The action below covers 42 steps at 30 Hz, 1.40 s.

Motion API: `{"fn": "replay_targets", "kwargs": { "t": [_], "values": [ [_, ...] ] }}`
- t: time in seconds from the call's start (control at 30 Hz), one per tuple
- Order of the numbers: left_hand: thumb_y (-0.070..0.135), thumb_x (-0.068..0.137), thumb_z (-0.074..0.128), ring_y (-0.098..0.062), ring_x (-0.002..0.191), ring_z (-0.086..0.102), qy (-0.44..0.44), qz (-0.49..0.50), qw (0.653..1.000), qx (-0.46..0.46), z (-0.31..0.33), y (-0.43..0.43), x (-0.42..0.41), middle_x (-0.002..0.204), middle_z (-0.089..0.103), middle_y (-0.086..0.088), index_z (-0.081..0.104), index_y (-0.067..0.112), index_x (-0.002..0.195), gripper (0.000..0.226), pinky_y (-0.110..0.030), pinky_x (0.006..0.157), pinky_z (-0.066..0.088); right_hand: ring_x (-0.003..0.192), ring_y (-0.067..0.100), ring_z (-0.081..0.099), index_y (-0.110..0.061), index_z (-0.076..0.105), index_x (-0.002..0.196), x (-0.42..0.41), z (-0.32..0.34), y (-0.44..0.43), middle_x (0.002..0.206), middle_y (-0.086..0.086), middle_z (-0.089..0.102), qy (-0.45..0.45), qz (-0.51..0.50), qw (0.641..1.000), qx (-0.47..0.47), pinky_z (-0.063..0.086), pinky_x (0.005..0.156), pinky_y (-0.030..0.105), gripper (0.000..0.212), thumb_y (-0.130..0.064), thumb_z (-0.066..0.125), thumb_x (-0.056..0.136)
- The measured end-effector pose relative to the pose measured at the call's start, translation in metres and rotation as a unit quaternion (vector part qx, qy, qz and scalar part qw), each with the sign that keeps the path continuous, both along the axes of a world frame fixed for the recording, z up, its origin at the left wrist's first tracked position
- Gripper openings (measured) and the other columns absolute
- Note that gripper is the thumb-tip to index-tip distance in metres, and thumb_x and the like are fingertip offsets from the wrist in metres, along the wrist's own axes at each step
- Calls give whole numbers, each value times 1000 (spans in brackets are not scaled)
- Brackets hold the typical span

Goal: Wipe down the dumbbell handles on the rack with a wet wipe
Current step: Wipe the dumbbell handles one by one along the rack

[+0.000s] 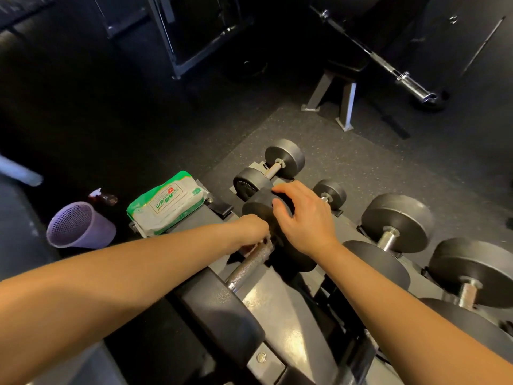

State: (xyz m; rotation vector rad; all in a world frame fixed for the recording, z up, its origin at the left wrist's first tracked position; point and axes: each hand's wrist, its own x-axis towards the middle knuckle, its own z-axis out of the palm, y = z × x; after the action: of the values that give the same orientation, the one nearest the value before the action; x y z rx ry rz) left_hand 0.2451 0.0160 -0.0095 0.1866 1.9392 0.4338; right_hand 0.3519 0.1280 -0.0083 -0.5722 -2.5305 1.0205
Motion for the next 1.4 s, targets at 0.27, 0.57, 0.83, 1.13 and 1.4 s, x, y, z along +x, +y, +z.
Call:
{"fn": "replay_targets", "kwargs": {
  "t": [0.27, 0.57, 0.83, 1.13, 1.4],
  "values": [
    [10, 107, 27, -31, 82, 75, -195, 37, 979, -44, 10, 2, -10, 94, 75, -24, 60, -5, 105, 36, -45, 92, 58, 100, 7, 59, -28, 63, 123, 1, 0, 1, 109, -11, 62, -4, 4, 1000, 0, 50, 78, 28, 31, -41, 49, 98],
    [28, 93, 68, -25, 63, 56, 293, -387, 872, 72, 31, -5, 0, 59, 57, -1, 61, 15, 60, 36, -34, 60, 41, 103, 11, 62, -29, 64, 121, 0, 3, -2, 111, -10, 65, -9, -9, 1000, -10, 55, 84, 39, 39, -48, 43, 95],
    [11, 107, 44, -28, 85, 73, -147, 56, 987, 38, 11, -14, -11, 96, 73, -17, 63, 5, 108, 21, -40, 78, 61, 103, 16, 61, -27, 64, 123, 0, 3, -1, 112, -8, 64, -19, -5, 1000, 4, 51, 82, 39, 28, -38, 52, 99],
    [12, 92, 56, -25, 73, 58, 52, -45, 998, 10, 21, -3, 4, 82, 60, -13, 65, 3, 92, 13, -37, 74, 54, 105, 14, 61, -27, 63, 125, 1, 5, -1, 116, -8, 65, -21, -7, 1000, 3, 53, 85, 41, 31, -39, 51, 100],
    [2, 94, 56, -24, 66, 53, 39, -55, 997, 23, 11, -9, 0, 77, 55, -15, 59, 5, 79, 15, -37, 67, 51, 101, 13, 61, -29, 63, 123, 1, 3, -1, 114, -9, 64, -21, -9, 1000, 2, 52, 84, 41, 30, -40, 50, 99]
  ]
}}
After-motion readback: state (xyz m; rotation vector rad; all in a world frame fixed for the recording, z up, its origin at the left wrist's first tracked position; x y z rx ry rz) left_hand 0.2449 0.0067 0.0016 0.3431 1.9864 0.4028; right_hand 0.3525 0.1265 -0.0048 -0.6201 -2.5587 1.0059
